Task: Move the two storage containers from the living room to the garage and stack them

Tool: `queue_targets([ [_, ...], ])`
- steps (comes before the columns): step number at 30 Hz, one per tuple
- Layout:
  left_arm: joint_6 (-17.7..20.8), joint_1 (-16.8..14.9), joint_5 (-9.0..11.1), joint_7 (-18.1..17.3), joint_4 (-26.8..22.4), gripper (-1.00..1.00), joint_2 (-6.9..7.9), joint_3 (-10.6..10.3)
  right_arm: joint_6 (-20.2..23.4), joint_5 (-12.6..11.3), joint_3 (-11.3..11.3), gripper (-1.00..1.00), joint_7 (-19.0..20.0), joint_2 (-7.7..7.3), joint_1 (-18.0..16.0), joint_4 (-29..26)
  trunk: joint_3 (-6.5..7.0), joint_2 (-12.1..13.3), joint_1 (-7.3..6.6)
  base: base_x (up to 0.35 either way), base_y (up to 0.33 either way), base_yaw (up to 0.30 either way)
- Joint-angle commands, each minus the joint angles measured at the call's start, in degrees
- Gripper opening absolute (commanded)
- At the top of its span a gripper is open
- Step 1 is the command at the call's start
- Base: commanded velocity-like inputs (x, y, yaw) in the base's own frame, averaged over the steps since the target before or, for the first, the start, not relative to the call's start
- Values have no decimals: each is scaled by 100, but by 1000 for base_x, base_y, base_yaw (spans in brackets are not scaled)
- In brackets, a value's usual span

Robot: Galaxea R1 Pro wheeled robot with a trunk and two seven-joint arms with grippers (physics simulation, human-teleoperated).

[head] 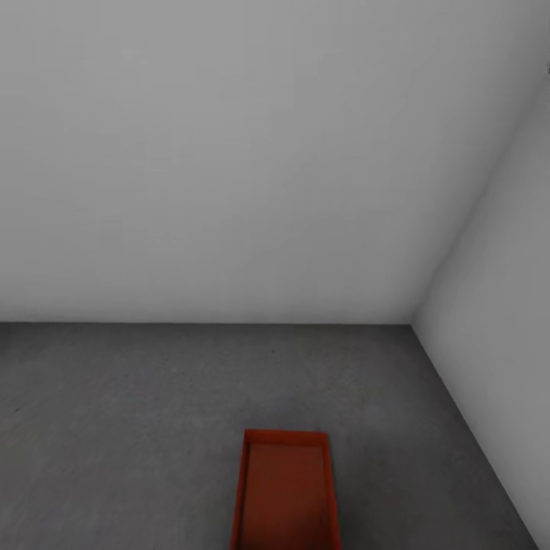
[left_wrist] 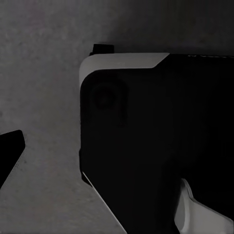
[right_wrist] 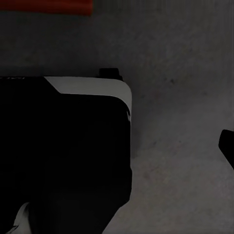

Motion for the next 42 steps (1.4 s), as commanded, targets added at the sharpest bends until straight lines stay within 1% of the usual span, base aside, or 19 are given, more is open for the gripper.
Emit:
queue_targets([
  [1,5,-2,30,16,-2,100,0,-8,-19,49,-40,100,-24,3,-8,17,2,-7,2,0,0,0],
  [14,5,-2,29,16,-2,100,6,-9,8,53,-40,100,-24,25,-8,17,124,-7,2,0,0,0],
  [23,5,-3,27,16,-2,100,6,-9,7,45,-40,100,-24,-5,-8,17,209,-7,2,0,0,0],
  [42,5,-2,27,16,-2,100,6,-9,-3,46,-40,100,-24,9,-8,17,387,-7,2,0,0,0],
])
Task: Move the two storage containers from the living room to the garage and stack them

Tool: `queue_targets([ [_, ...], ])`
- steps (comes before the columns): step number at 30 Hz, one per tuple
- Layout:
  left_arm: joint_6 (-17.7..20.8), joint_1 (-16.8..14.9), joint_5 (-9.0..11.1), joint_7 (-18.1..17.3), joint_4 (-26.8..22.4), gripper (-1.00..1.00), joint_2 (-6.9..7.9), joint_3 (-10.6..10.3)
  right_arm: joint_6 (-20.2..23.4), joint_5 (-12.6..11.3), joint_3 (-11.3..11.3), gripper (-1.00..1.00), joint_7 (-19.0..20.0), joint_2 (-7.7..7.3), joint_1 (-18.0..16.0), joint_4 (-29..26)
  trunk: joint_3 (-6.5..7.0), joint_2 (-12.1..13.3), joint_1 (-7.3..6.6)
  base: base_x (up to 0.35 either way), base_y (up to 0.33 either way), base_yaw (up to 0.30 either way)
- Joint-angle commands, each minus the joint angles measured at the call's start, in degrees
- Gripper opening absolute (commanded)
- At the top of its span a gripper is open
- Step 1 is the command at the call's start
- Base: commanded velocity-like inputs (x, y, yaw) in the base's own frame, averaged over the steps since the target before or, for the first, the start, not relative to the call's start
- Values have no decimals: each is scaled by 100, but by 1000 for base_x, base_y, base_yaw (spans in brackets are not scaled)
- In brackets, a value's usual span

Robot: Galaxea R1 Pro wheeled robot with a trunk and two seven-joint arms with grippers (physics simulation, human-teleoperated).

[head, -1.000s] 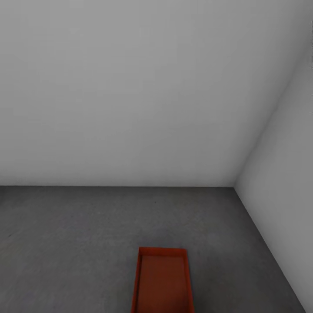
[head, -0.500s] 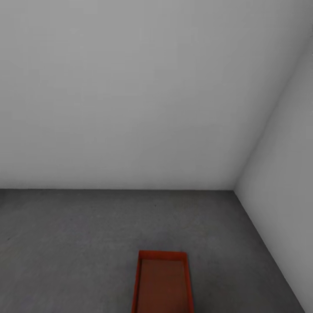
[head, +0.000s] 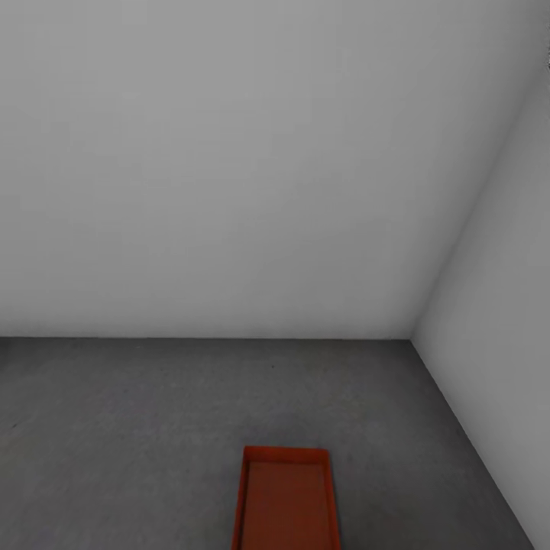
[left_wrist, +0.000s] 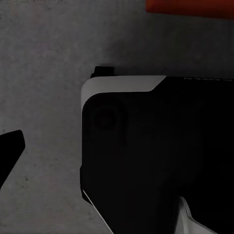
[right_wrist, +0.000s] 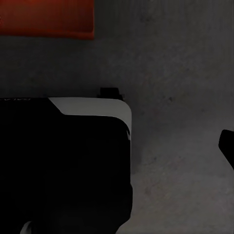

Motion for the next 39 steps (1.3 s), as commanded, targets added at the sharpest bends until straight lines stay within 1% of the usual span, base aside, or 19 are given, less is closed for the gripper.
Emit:
queue_targets([
  [1,5,-3,31,16,-2,100,-2,-8,-19,49,-40,100,-24,2,-8,17,1,-8,2,0,0,0],
  [10,5,-3,32,16,-2,100,-2,-10,-25,47,-40,100,-24,-7,-8,17,86,-8,2,0,0,0],
  [18,5,-4,32,16,-2,100,-2,-8,-72,55,-40,100,-24,-29,-8,9,107,-8,2,0,0,-12],
  [25,5,-5,32,16,-2,100,-2,-8,-208,55,-40,100,-24,-3,-8,10,141,-8,2,0,0,-164],
  [39,5,-3,32,16,-2,100,-2,-9,-227,55,-40,100,-24,-10,-8,8,221,-8,2,0,0,-204],
])
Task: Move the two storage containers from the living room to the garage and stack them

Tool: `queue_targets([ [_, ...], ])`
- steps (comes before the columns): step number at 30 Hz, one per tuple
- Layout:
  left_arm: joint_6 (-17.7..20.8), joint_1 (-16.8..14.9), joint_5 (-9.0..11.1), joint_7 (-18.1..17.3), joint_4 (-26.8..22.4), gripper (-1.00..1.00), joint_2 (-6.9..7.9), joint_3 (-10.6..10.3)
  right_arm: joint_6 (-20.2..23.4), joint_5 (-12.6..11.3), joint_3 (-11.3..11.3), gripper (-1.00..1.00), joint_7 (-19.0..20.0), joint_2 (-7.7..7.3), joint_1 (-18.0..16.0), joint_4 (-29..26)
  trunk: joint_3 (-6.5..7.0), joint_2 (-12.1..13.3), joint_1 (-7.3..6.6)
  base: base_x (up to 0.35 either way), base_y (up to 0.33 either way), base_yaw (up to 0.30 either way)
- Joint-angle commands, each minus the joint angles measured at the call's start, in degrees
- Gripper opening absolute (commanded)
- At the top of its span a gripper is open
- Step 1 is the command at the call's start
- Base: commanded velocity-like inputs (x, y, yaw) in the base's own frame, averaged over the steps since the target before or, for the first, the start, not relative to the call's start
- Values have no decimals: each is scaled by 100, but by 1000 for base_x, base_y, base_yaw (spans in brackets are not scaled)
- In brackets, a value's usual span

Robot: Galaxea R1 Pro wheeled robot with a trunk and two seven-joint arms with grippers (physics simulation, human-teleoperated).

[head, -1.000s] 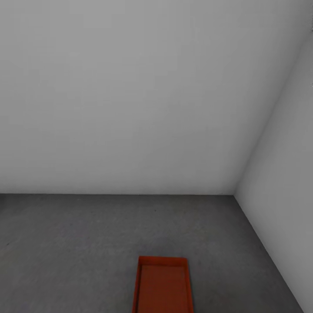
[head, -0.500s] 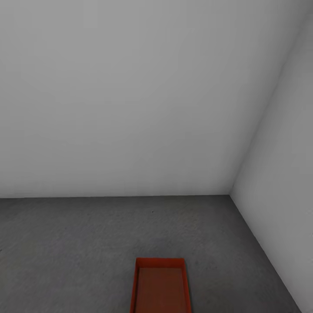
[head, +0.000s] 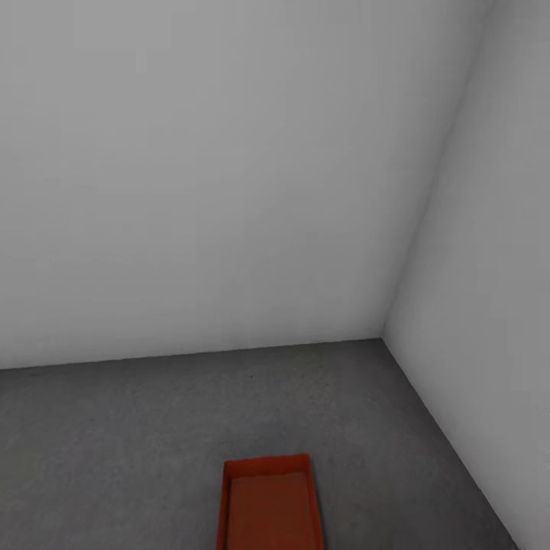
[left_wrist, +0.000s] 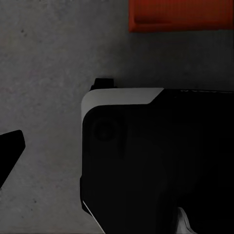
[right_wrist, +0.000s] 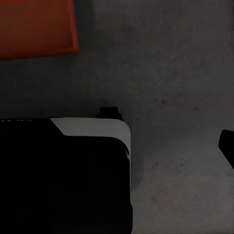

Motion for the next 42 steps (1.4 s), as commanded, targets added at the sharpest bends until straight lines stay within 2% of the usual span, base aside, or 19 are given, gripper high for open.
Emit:
queue_targets([
  [1,5,-2,31,16,-3,100,-1,-8,-29,48,-41,100,-23,0,-8,16,-3,-8,2,0,0,-206],
  [42,5,-2,31,16,-3,100,-1,-8,-32,40,-41,100,-23,1,-8,16,217,-8,2,0,0,-215],
])
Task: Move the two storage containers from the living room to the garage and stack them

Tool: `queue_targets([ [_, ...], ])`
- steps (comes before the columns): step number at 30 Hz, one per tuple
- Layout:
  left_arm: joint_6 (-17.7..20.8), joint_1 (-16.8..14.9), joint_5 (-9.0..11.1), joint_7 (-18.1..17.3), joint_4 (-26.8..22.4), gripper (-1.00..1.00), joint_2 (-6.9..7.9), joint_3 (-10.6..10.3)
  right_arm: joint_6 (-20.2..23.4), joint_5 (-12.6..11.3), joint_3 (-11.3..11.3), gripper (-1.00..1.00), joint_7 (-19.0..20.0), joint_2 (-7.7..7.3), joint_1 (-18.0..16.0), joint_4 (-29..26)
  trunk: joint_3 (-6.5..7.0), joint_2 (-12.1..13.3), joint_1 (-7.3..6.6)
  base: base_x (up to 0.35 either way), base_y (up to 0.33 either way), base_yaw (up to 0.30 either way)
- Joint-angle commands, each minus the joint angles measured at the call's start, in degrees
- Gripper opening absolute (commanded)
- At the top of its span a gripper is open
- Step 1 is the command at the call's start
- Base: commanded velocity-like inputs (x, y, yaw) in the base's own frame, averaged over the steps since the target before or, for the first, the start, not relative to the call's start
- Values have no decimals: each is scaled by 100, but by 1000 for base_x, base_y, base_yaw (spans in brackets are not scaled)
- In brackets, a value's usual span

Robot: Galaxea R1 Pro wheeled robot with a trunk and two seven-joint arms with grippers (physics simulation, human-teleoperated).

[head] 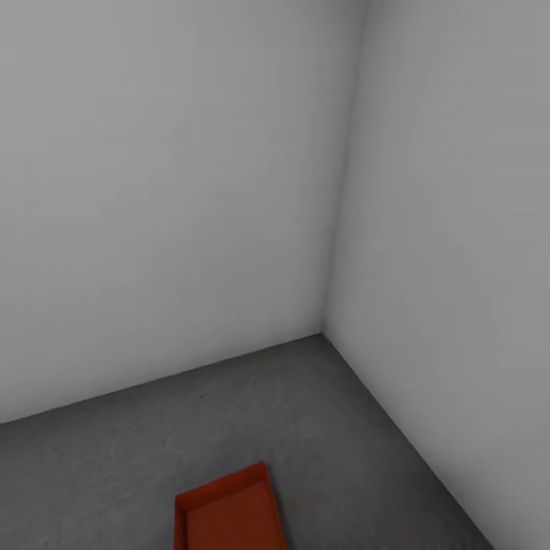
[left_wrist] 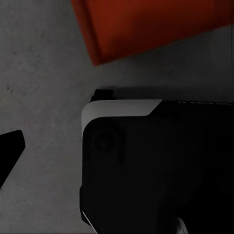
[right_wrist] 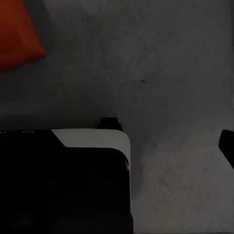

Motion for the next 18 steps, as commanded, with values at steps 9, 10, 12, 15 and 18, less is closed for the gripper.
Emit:
queue_targets([
  [9,5,-2,28,16,-3,100,-1,-8,-125,51,-42,100,-23,15,-9,18,-9,-9,2,0,0,-285],
  [10,5,-2,27,16,-3,100,-1,-8,-131,53,-41,100,-23,15,-9,17,-9,-9,2,0,0,-286],
  [12,5,-2,29,16,-3,100,-1,-8,-135,54,-41,100,-23,15,-9,17,-9,-9,2,0,0,-286],
  [15,5,-3,28,16,-3,100,-1,-8,-138,55,-41,100,-23,3,-9,16,-9,-9,2,0,0,-286],
  [18,5,-3,30,16,-3,100,-1,-8,-139,60,-41,100,-23,-11,-9,16,-9,-9,2,0,0,-285],
])
